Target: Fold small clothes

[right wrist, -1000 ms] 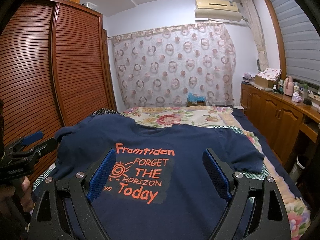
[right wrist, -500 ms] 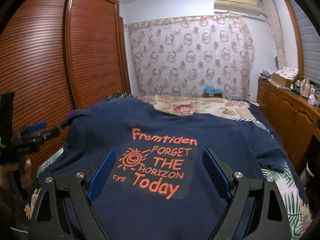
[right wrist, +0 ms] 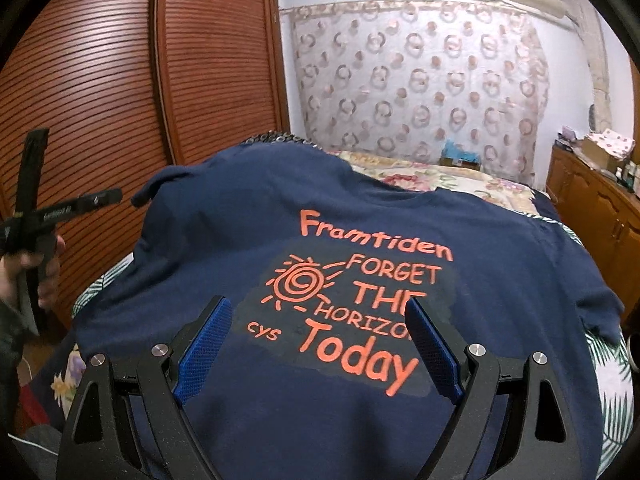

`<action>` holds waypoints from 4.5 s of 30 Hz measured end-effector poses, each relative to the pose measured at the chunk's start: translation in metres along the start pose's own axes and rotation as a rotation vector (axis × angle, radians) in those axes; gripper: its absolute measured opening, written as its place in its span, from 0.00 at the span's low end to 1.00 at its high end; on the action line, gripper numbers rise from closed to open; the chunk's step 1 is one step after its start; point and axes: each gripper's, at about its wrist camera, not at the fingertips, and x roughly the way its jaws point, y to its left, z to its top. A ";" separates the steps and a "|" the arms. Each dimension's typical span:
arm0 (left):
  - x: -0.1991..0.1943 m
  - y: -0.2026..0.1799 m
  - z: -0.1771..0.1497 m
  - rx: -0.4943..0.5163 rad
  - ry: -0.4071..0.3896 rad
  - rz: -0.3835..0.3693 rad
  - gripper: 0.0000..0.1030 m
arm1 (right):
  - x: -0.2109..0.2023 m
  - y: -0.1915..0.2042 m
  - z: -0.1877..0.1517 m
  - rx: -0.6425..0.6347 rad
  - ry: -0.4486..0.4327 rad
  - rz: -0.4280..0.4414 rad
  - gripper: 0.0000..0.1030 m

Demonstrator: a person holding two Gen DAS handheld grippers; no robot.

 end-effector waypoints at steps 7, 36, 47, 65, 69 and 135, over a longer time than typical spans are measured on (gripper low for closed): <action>0.029 0.007 0.010 0.005 0.074 -0.042 0.57 | 0.023 -0.003 0.018 -0.037 0.051 0.029 0.87; 0.031 -0.105 0.103 0.390 0.056 -0.159 0.04 | 0.044 -0.005 0.014 -0.012 0.059 0.060 0.87; 0.016 -0.110 0.081 0.433 0.112 -0.239 0.67 | 0.045 -0.009 0.014 -0.006 0.065 0.067 0.87; 0.088 0.014 0.083 0.106 0.174 -0.024 0.76 | 0.044 -0.001 0.046 -0.038 0.038 0.110 0.87; 0.103 0.022 0.076 0.074 0.236 -0.060 0.61 | 0.045 0.012 0.067 -0.081 0.003 0.130 0.87; 0.092 -0.178 0.185 0.433 0.204 -0.321 0.08 | 0.041 -0.025 0.042 0.034 0.026 0.081 0.87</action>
